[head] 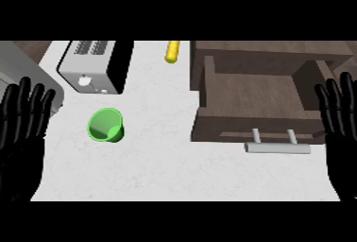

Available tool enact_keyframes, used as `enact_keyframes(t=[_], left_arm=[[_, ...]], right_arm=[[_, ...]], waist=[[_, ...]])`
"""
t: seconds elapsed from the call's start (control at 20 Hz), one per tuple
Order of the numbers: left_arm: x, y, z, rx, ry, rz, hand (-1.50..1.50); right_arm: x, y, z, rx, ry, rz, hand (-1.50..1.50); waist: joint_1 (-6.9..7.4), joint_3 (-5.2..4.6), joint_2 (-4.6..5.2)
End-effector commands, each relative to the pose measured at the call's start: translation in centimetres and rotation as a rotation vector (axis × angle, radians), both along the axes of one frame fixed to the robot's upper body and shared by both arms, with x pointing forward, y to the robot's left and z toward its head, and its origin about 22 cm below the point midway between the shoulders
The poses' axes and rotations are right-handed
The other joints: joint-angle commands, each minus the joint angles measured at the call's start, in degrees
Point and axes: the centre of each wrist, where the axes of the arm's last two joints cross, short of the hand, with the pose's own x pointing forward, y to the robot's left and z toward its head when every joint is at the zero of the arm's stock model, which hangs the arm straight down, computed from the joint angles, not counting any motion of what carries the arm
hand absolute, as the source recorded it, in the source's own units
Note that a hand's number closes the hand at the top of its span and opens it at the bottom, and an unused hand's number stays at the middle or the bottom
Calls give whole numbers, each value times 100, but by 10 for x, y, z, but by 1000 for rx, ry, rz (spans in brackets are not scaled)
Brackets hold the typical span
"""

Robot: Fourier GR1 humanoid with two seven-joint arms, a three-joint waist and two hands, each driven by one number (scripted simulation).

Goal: Pick up the cup, place it into the drawer and close the drawer

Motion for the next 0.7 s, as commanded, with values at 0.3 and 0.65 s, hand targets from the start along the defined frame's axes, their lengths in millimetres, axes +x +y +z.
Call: enact_keyframes(t=[0.3,0.65], left_arm=[[25,18,-24,-187,171,-94,-150],[61,46,-36,-206,181,-81,-150]], right_arm=[[10,4,-15,-77,133,147,-150],[32,-13,-16,-83,155,149,-150]], waist=[[-95,256,33],[-92,262,2]])
